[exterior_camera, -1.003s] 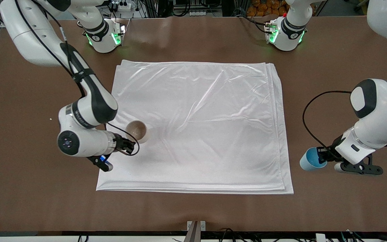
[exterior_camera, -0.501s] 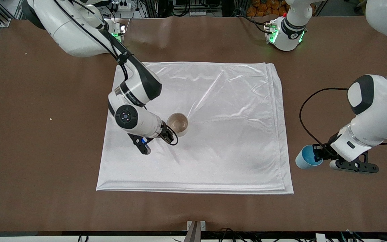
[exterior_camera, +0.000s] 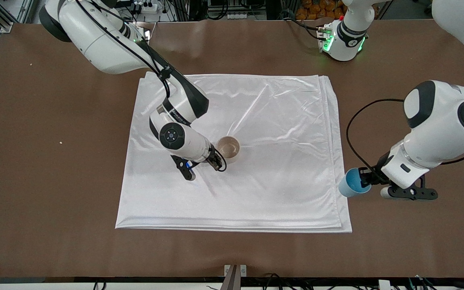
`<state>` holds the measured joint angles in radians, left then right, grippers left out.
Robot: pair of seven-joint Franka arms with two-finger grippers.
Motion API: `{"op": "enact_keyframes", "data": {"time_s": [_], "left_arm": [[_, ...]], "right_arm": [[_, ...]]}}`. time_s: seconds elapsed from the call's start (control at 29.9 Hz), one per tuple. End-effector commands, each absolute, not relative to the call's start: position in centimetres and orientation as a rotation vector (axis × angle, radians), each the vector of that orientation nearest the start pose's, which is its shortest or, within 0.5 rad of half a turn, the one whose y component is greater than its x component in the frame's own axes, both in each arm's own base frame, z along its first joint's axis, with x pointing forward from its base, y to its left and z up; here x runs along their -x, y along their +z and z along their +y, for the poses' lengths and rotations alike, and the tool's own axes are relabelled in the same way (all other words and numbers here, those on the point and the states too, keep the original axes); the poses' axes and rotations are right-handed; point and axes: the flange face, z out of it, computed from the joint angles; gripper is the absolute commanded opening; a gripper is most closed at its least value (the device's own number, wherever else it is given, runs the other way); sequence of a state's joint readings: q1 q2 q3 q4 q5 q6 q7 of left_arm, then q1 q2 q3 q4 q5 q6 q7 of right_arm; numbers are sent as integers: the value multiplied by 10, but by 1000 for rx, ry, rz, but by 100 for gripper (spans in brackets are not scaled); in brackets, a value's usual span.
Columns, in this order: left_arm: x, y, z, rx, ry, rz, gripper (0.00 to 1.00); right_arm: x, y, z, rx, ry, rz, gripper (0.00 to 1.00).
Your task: Place blue cup into white mug on cloth
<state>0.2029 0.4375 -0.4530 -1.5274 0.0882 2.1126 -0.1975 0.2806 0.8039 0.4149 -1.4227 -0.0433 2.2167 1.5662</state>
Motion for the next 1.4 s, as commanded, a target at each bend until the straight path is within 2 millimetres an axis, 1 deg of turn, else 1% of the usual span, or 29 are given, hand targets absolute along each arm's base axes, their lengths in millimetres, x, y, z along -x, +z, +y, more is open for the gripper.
{"op": "enact_keyframes", "data": {"time_s": [0.0,0.07,0.1,0.13,0.17,0.2,0.23,0.27,0.3,0.33,0.43,0.53,0.74,0.87,0.97,1.07,1.14,1.2,1.34,1.37], "left_arm": [[-668,456,-149,3273,-234,-31,0],[-665,458,-160,3279,-229,-56,0],[-664,459,-164,3282,-228,-62,0],[-662,458,-170,3284,-221,-67,0],[-660,458,-175,3286,-219,-75,0],[-659,459,-181,3288,-216,-83,0],[-657,459,-187,3290,-213,-96,0],[-655,458,-194,3292,-205,-106,0],[-654,458,-198,3293,-202,-119,0],[-653,458,-201,3293,-200,-131,0],[-649,458,-215,3296,-193,-152,0],[-641,460,-237,3300,-185,-190,0],[-624,461,-278,3304,-164,-268,0],[-609,460,-311,3297,-156,-314,0],[-597,460,-336,3283,-167,-343,0],[-588,464,-362,3278,-190,-368,0],[-584,456,-374,3272,-175,-384,0],[-577,453,-388,3274,-176,-389,0],[-560,441,-421,3263,-167,-420,0],[-557,436,-427,3256,-166,-426,0]], "right_arm": [[-595,221,431,2631,252,1405,9],[-593,210,433,2648,231,1407,15],[-592,207,434,2655,222,1407,19],[-591,205,434,2661,218,1409,27],[-591,203,433,2664,216,1414,38],[-592,203,432,2663,217,1417,53],[-592,203,431,2663,218,1419,69],[-594,204,429,2659,219,1426,83],[-595,204,428,2652,218,1436,93],[-596,205,427,2643,217,1452,100],[-602,214,423,2620,209,1481,100],[-610,223,414,2604,201,1493,100],[-622,228,384,2634,236,1534,100],[-634,238,364,2686,251,1480,100],[-648,243,338,2738,270,1408,100],[-662,245,307,2780,287,1330,100],[-669,246,283,2809,309,1282,100],[-674,244,260,2846,341,1221,100],[-682,240,215,2925,407,1019,100],[-682,239,209,2941,422,971,100]]}}
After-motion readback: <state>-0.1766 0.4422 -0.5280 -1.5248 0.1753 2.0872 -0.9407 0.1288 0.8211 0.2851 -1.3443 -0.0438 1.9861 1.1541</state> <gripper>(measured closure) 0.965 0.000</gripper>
